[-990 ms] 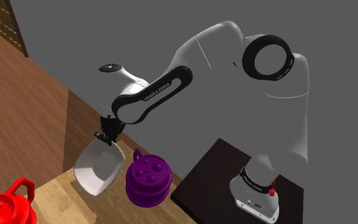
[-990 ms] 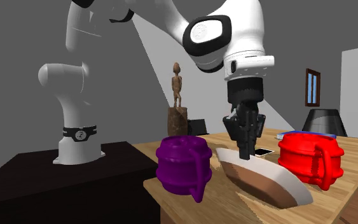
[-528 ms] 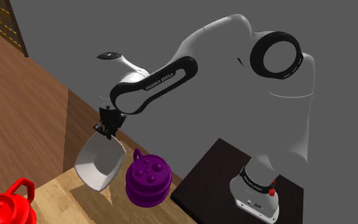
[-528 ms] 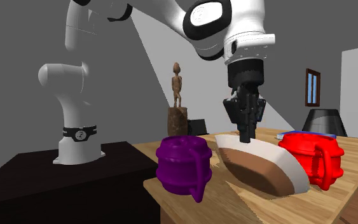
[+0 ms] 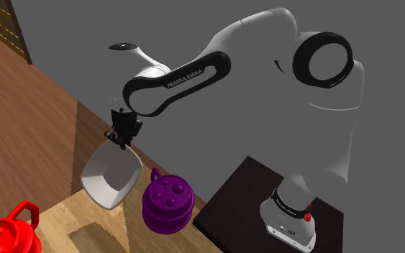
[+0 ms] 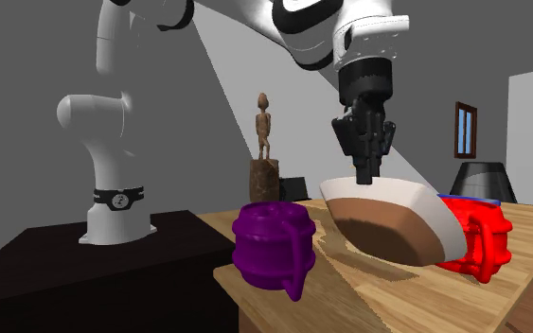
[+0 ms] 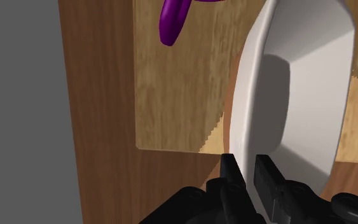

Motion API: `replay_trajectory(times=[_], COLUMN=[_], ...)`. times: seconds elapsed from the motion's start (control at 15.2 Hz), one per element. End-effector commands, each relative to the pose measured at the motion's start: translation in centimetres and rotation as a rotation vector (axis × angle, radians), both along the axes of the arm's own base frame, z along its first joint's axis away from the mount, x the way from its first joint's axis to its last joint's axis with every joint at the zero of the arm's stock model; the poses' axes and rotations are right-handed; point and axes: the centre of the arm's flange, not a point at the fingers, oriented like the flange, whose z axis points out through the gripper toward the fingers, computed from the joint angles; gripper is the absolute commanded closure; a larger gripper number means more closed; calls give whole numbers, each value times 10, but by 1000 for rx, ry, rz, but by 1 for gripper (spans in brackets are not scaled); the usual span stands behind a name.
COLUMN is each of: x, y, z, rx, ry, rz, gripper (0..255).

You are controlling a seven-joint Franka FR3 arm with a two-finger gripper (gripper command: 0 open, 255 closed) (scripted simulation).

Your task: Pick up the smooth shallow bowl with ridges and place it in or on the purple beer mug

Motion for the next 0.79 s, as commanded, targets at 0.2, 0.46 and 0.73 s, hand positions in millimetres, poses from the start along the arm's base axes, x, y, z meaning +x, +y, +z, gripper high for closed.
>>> replay_trajectory(times=[0.2,0.46,0.73], x=[1,-10,-52], y=[0,-8,-39], z=[27,44,50], rx=[0,0,0], ry=[0,0,0], rz=[0,0,0], gripper=[255,255,255])
